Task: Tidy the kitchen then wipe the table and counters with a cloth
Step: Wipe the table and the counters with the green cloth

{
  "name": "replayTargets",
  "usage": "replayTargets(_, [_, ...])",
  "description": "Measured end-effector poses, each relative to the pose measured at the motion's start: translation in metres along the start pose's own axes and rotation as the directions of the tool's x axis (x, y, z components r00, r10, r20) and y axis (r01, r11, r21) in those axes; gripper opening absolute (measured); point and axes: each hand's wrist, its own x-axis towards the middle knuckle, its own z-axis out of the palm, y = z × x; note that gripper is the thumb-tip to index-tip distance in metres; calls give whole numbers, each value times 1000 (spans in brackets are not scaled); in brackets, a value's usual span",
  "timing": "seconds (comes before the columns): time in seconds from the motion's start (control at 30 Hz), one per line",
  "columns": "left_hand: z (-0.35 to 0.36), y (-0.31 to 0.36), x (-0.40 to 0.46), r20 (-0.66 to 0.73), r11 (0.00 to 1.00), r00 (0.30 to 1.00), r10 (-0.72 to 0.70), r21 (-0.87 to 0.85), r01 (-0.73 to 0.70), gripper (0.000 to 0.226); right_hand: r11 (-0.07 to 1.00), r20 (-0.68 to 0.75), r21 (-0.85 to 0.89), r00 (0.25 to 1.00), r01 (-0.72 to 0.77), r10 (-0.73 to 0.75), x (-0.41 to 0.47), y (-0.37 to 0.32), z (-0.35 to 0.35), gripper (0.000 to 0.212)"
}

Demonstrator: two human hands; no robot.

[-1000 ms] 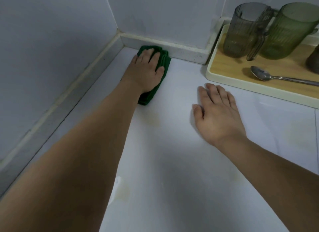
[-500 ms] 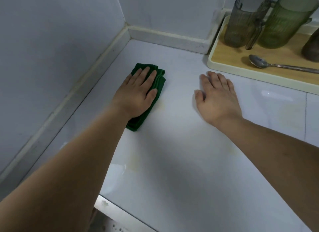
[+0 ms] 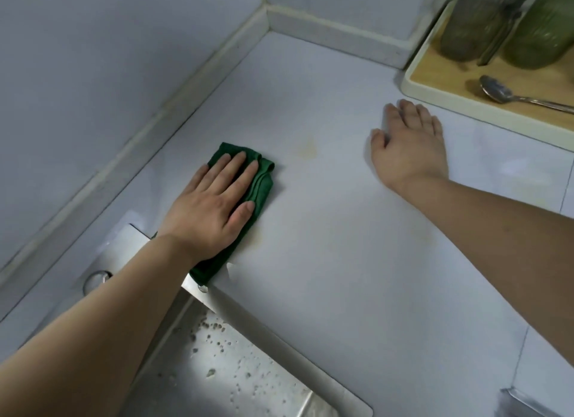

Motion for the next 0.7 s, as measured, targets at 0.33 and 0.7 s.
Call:
replayTargets(0.33, [2, 1, 2, -30, 1000, 999, -12, -5, 12, 64, 1000, -25, -21, 1000, 16, -16, 1, 2, 3, 56])
replayTargets(0.7, [8, 3, 19, -96, 999, 995, -26, -25, 23, 64, 998, -73, -37, 996, 43, -46, 6, 3, 11, 54])
